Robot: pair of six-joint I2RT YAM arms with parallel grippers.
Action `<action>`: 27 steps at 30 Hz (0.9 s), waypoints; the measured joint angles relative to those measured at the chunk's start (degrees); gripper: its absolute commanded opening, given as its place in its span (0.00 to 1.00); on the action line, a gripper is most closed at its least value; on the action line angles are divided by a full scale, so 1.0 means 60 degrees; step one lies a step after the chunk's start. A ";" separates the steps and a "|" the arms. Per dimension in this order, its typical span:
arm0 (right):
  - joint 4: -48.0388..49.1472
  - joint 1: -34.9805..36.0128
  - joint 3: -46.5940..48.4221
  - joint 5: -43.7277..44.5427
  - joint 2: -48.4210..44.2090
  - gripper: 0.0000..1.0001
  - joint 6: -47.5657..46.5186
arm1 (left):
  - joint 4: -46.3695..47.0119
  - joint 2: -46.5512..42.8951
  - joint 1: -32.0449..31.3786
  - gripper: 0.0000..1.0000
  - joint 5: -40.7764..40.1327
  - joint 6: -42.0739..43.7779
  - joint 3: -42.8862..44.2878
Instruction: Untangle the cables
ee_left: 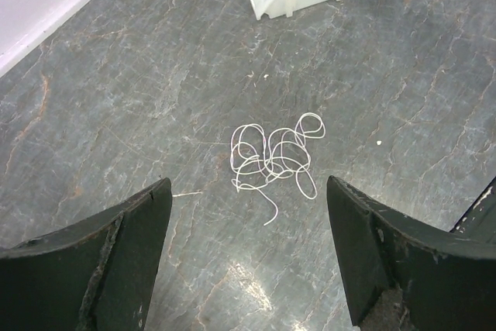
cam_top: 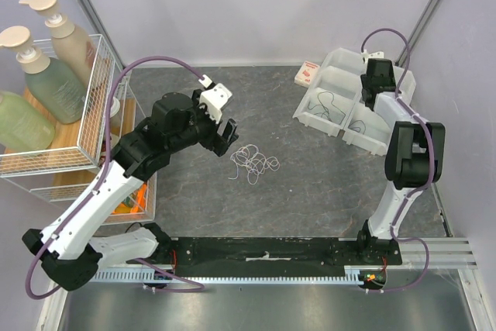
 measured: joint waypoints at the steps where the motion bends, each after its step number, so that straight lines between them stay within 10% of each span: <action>1: -0.0175 0.0055 0.0160 0.0204 -0.0007 0.81 0.0499 | 0.0000 0.0033 0.0000 0.87 0.0007 0.0000 0.0004; 11: -0.1231 0.0958 -0.0204 0.0506 -0.2612 0.87 0.3778 | -0.0007 0.0525 -0.0117 0.87 0.0233 0.0007 0.0058; 27: -0.1708 0.5446 -0.1807 -0.6156 -0.2626 0.75 0.7249 | 0.0277 0.2320 -0.0018 0.69 0.1005 -0.1479 0.0193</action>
